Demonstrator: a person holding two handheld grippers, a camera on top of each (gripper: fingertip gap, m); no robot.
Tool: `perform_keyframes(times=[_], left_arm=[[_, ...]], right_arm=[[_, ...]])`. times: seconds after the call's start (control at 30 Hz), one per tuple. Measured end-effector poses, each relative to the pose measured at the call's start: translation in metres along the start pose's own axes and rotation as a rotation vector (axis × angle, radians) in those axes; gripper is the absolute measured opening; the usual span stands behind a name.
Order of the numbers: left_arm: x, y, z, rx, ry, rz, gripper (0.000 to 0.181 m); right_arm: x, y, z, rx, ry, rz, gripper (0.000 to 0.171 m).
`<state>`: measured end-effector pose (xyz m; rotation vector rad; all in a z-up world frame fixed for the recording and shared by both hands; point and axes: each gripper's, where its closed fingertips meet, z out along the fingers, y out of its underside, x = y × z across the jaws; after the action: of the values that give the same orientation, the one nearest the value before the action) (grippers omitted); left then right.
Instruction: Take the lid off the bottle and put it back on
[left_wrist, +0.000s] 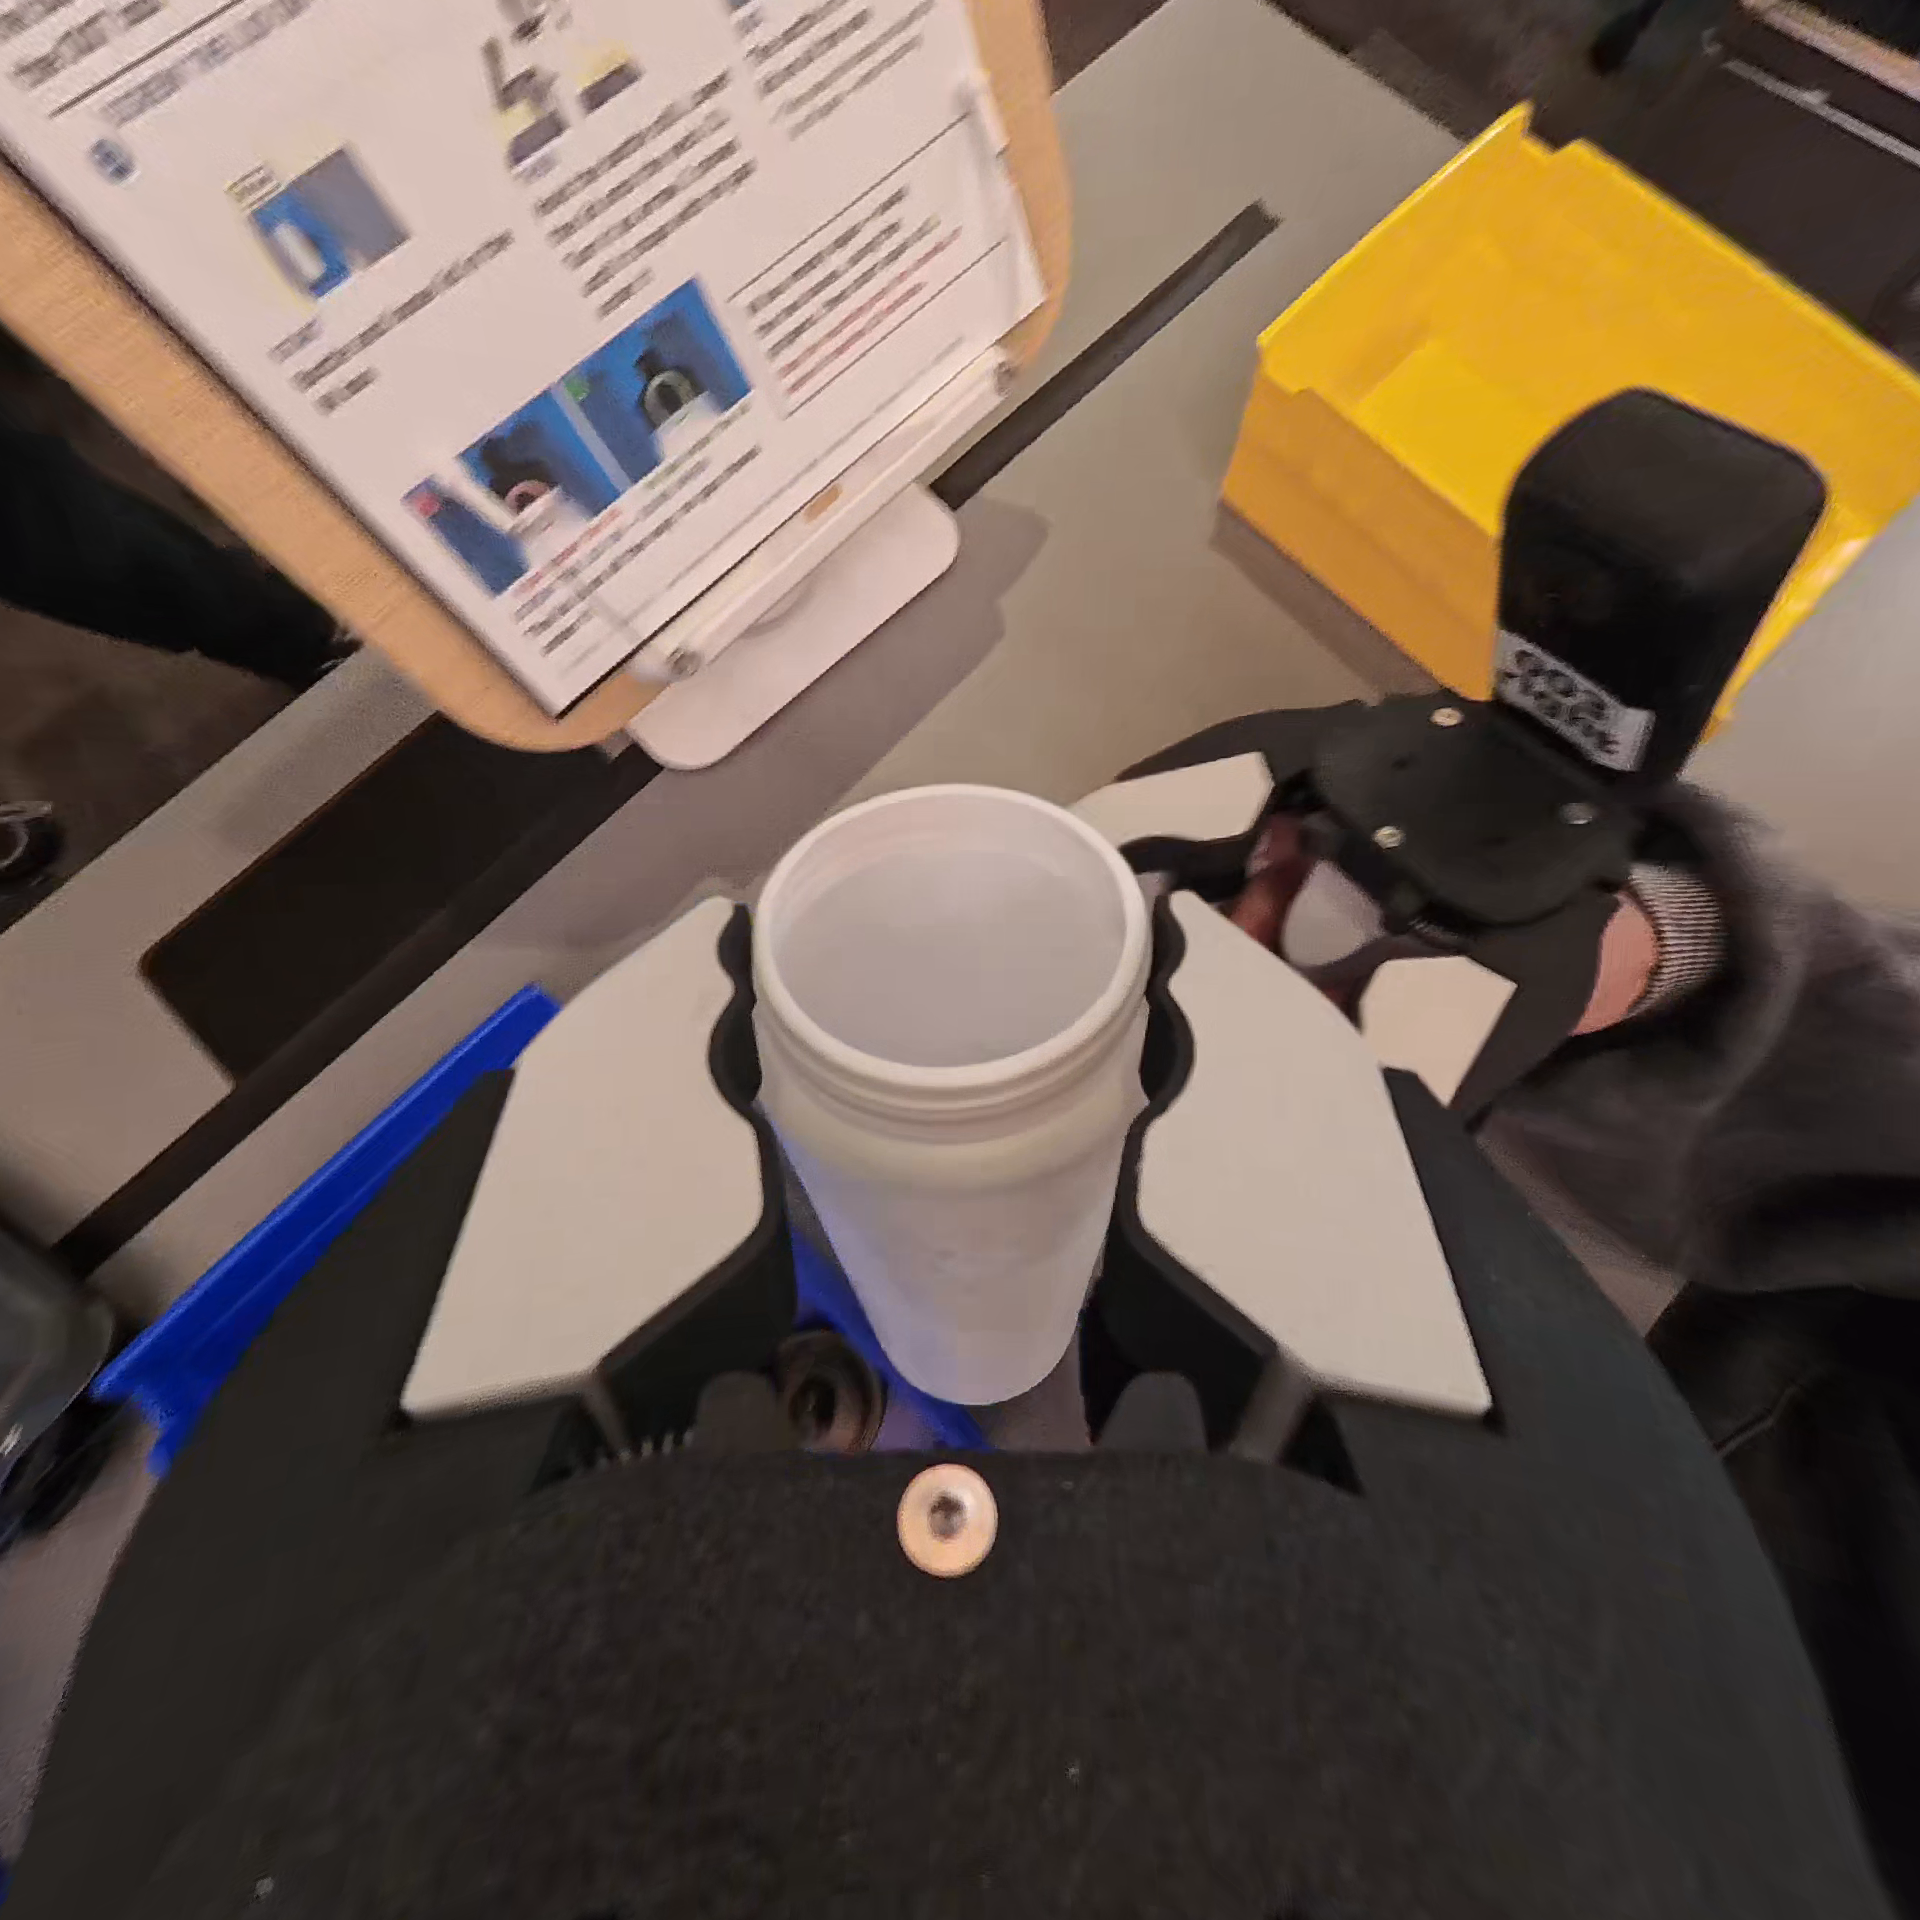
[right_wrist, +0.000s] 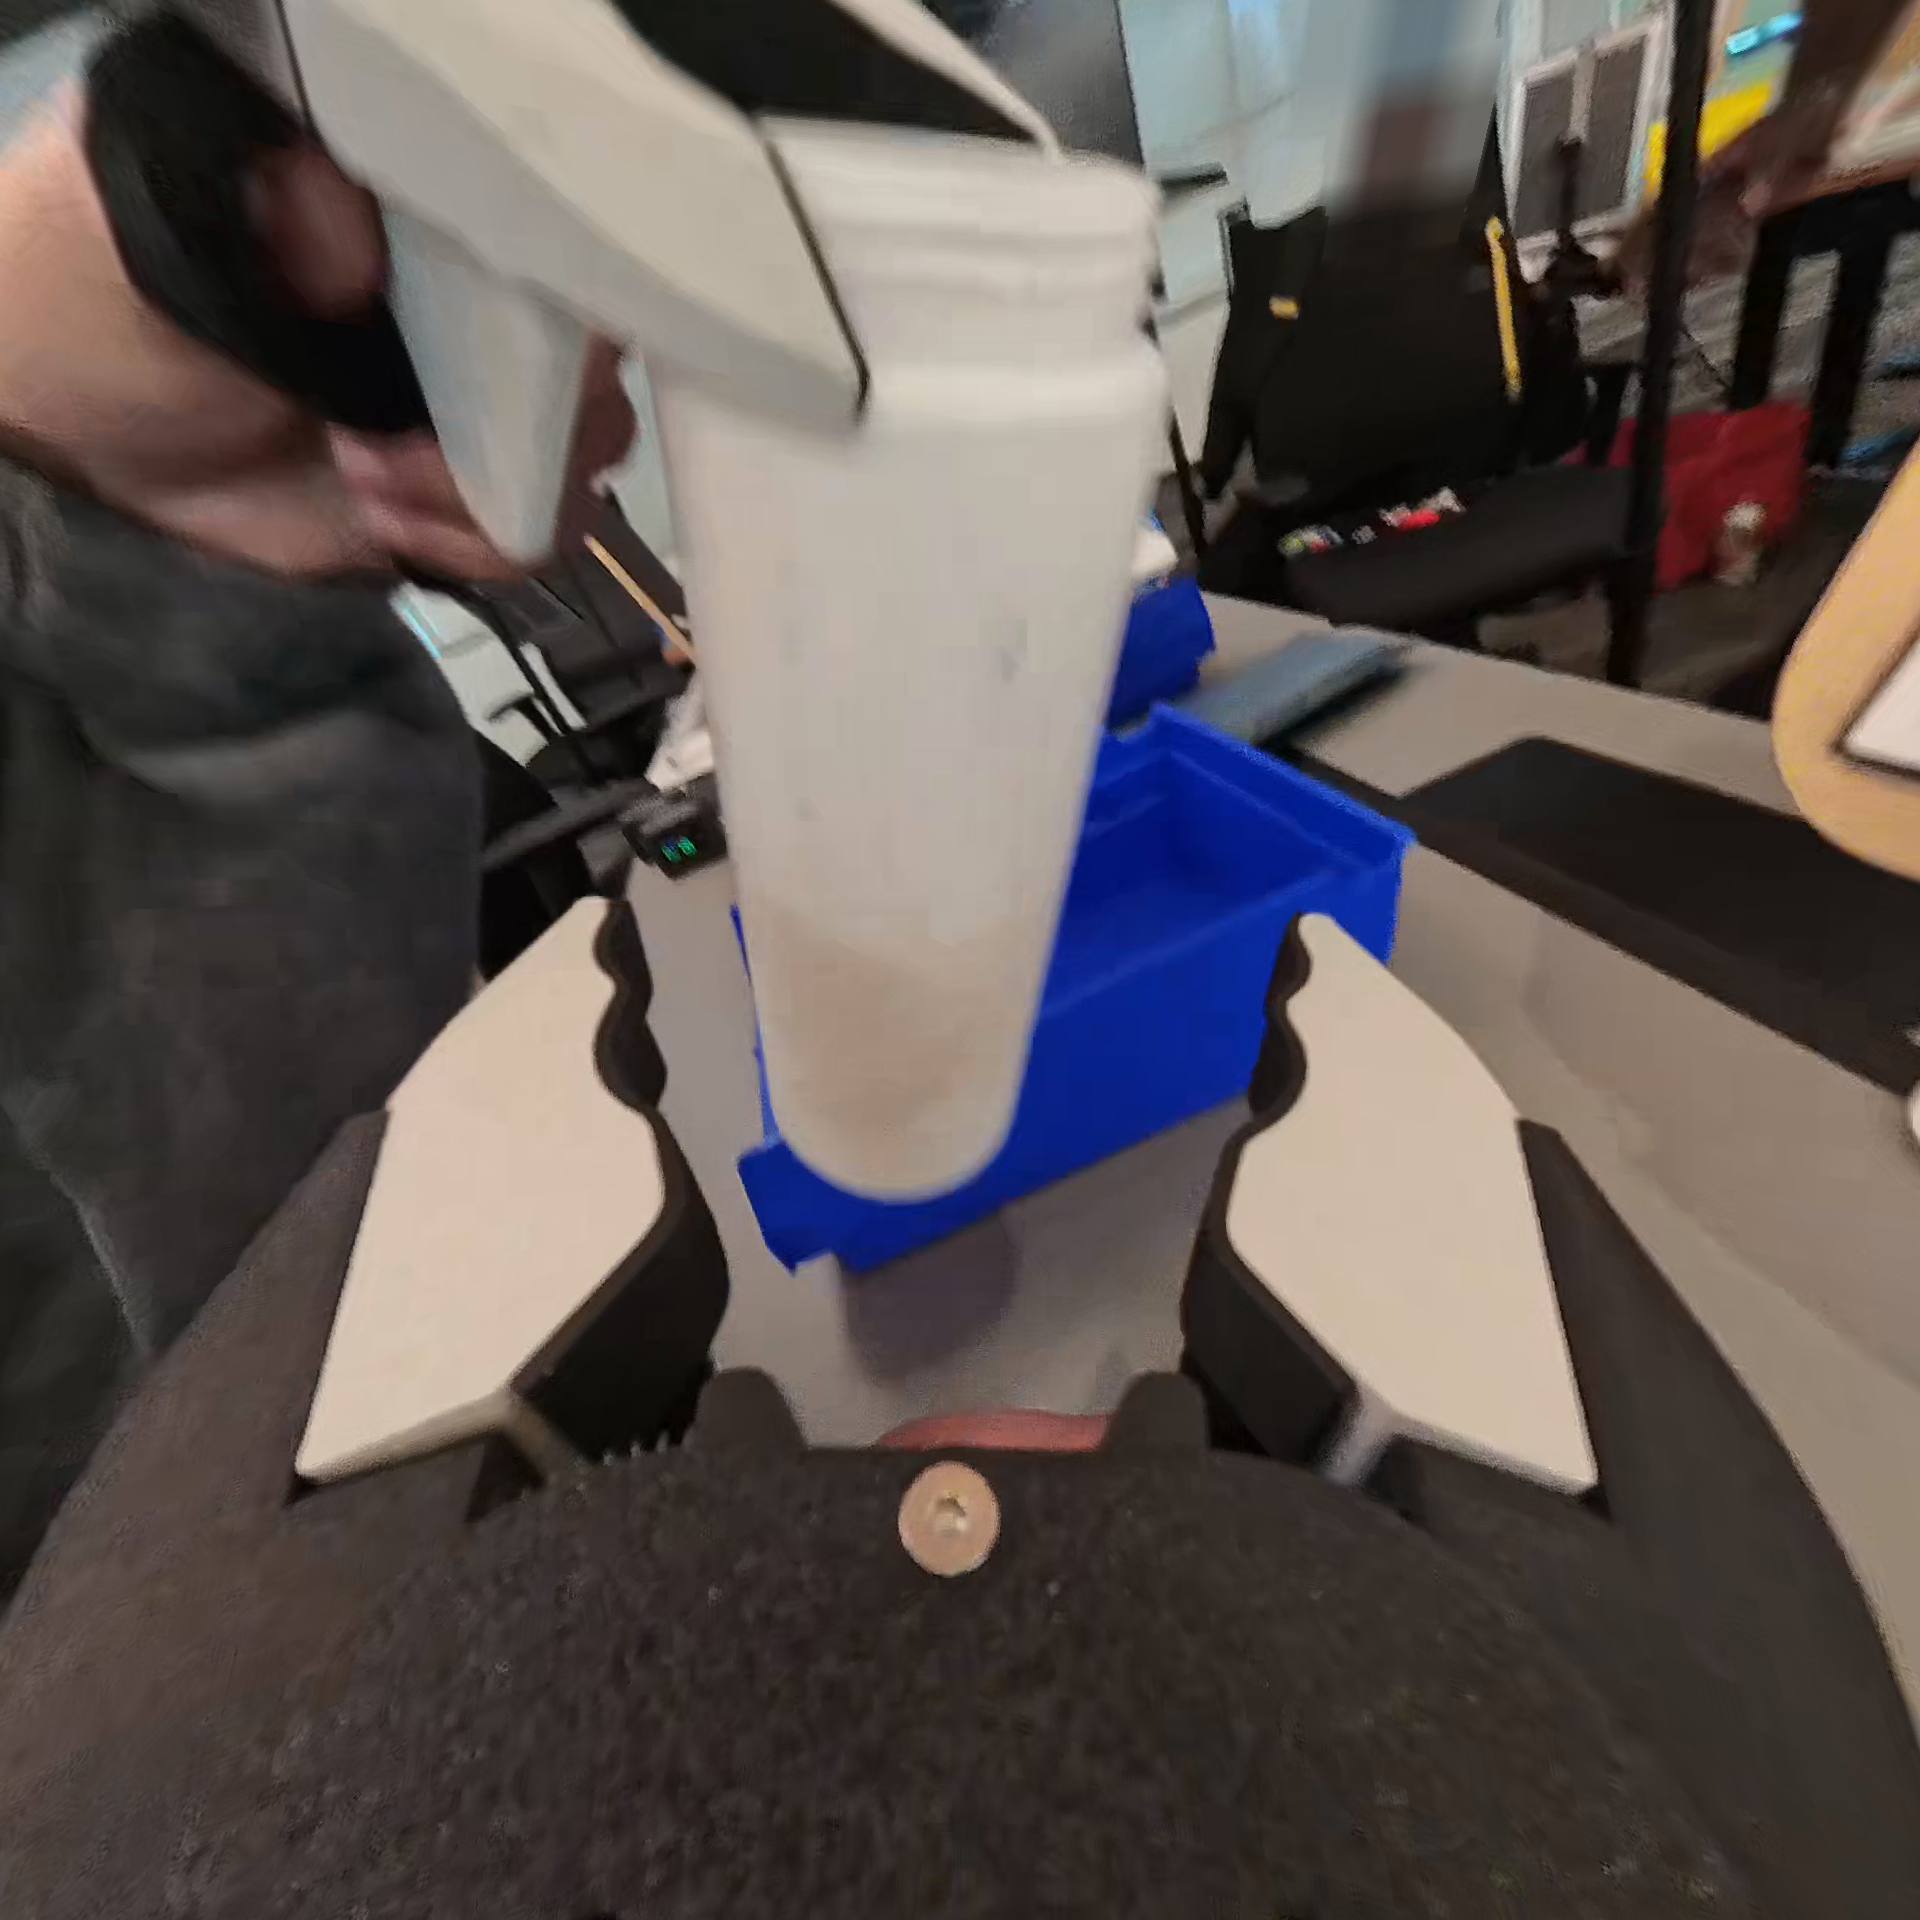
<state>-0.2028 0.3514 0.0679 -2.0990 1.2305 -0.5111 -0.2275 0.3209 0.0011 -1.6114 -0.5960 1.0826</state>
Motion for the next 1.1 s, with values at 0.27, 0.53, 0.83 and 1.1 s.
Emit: perform_keyframes(times=[0.27, 0.53, 0.83, 1.1], left_arm=[[0.042, -0.031, 0.04, 0.122, 0.128, 0.026, 0.072], [0.067, 0.009, 0.005, 0.367, 0.164, -0.091, 0.086], [0.162, 0.19, 0.0, 0.538, 0.183, -0.254, 0.084], [0.156, 0.236, 0.01, 0.544, 0.021, -0.138, 0.09]], right_arm=[[0.019, -0.034, -0.025, 0.058, -0.031, -0.064, 0.086], [0.044, -0.011, -0.059, 0.02, 0.017, -0.229, 0.085], [0.079, 0.041, -0.094, 0.003, -0.022, -0.268, 0.086], [0.072, 0.068, -0.087, 0.02, -0.015, -0.39, 0.086]])
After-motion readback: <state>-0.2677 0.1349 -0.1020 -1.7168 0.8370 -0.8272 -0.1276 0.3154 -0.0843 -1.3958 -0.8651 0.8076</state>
